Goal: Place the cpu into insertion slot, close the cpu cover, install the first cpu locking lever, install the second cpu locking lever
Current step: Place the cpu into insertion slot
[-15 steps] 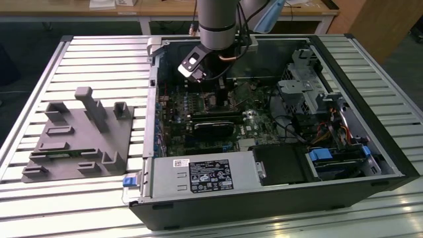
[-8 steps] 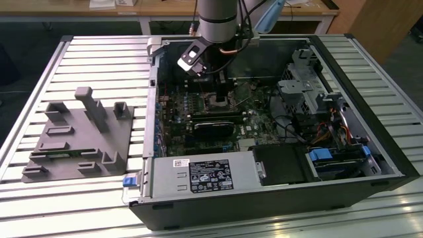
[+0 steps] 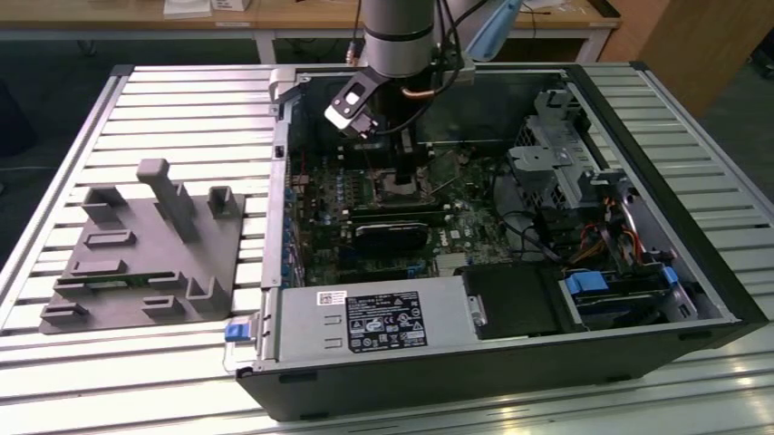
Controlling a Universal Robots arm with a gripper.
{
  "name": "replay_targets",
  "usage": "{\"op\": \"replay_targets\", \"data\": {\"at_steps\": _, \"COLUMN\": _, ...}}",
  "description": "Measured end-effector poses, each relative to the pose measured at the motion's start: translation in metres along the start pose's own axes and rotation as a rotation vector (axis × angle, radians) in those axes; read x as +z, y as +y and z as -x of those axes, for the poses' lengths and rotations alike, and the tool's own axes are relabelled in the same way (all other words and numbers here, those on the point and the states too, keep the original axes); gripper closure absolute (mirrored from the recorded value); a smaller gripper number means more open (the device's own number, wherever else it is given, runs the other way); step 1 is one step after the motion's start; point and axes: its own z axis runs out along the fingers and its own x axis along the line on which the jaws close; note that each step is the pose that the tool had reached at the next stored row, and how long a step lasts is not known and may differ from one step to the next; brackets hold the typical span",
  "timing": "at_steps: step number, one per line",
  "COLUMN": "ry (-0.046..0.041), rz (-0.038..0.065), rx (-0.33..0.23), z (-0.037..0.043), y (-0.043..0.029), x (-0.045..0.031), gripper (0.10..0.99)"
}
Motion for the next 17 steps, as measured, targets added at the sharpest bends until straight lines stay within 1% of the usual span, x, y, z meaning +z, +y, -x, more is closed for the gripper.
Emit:
{"op": "replay_targets", "data": {"at_steps": 2, "ry": 0.0, "rz": 0.0, "rx": 0.0, "z": 0.0, "y": 0.0, "x": -0.0002, "gripper": 0.612}}
{"op": "replay_targets", "data": {"at_steps": 3, "ry": -0.0001, "rz": 0.0, "rx": 0.0, "z": 0.0, "y": 0.0, "x": -0.0003, "gripper": 0.612}}
{"op": "replay_targets", "data": {"at_steps": 5, "ry": 0.0, "rz": 0.0, "rx": 0.0, "z": 0.0, "y": 0.0, "x": -0.0005, "gripper": 0.729}}
{"op": "replay_targets", "data": {"at_steps": 6, "ry": 0.0, "rz": 0.0, "rx": 0.0, "z": 0.0, "y": 0.0001, "x": -0.0006, "gripper": 0.729}}
{"op": "replay_targets", "data": {"at_steps": 8, "ry": 0.0, "rz": 0.0, "rx": 0.0, "z": 0.0, "y": 0.0001, "x": -0.0008, "gripper": 0.847}}
{"op": "replay_targets", "data": {"at_steps": 9, "ry": 0.0, "rz": 0.0, "rx": 0.0, "z": 0.0, "y": 0.0001, "x": -0.0009, "gripper": 0.847}}
{"op": "replay_targets", "data": {"at_steps": 11, "ry": 0.0, "rz": 0.0, "rx": 0.0, "z": 0.0, "y": 0.0001, "x": -0.0011, "gripper": 0.965}}
{"op": "replay_targets", "data": {"at_steps": 13, "ry": -0.0001, "rz": 0.0, "rx": 0.0, "z": 0.0, "y": 0.0001, "x": -0.0013, "gripper": 0.98}}
{"op": "replay_targets", "data": {"at_steps": 17, "ry": 0.0, "rz": 0.0, "rx": 0.0, "z": 0.0, "y": 0.0006, "x": -0.0016, "gripper": 0.98}}
